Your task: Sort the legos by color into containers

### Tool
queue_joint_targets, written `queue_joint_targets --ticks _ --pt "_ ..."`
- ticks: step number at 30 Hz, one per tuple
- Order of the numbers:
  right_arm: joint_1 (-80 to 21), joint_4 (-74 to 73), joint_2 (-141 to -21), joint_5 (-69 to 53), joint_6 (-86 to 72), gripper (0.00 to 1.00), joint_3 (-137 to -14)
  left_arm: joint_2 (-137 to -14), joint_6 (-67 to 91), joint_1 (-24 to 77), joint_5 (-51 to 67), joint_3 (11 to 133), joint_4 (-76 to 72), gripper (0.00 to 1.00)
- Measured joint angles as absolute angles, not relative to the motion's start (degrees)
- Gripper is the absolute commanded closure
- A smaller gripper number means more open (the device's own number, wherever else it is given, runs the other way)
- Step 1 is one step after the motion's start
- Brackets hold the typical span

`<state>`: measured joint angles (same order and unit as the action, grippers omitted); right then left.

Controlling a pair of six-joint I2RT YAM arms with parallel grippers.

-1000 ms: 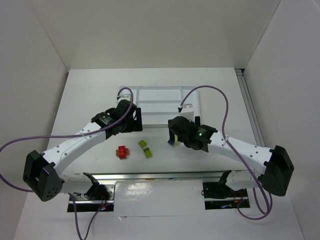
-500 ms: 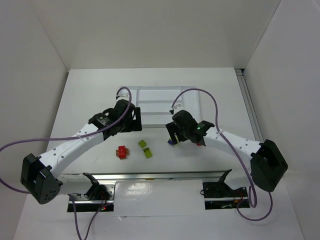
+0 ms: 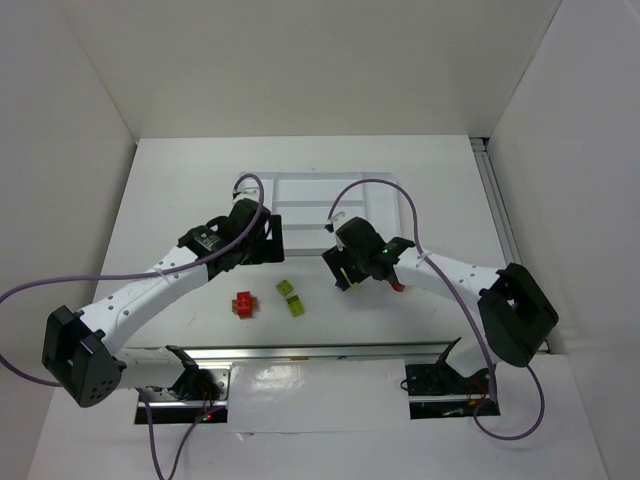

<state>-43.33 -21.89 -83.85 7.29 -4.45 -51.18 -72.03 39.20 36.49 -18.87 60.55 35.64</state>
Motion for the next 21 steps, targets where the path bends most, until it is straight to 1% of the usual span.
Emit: queue_joint_targets --ticks 2,4,5,6,8,12,14,19,21 --pt "-42.85 -21.26 -84.4 6.74 -4.08 0.24 -51.18 -72.16 39.2 36.49 -18.83 60.55 35.62 0.0" --pt "-42.57 -20.67 -85.62 6.55 -3.64 0.27 -51.18 -72.38 39.2 36.49 -18.74 60.55 35.62 0.0" --pt "-42.48 -20.6 -86.15 6.52 -3.44 0.33 -51.18 -72.44 39.2 36.49 -18.74 60.55 35.62 0.0" --pt "-42.48 -20.56 -86.59 6.44 -3.16 0.35 -51.18 -72.55 39.2 36.49 -18.74 60.55 35.59 0.0" --pt "-42.48 -20.56 -87.05 6.28 -3.05 0.35 -51.18 -72.82 39.2 36.49 -18.74 60.55 35.59 0.0" --pt "-42.48 -20.16 -87.09 6.13 -2.81 0.47 -51.18 -73.08 39.2 36.49 -18.59 60.55 35.57 0.0" --pt "-42.48 -20.05 -87.09 6.09 -2.81 0.52 -51.18 -73.08 39.18 36.49 -18.48 60.55 35.57 0.0" --pt "-42.48 -19.81 -87.24 5.78 -2.87 0.52 -51.18 -73.08 39.13 36.49 -18.02 60.55 35.57 0.0" --pt "-42.48 -19.62 -87.35 5.5 -2.74 0.62 -51.22 -73.08 38.89 36.47 -17.58 60.55 35.57 0.0"
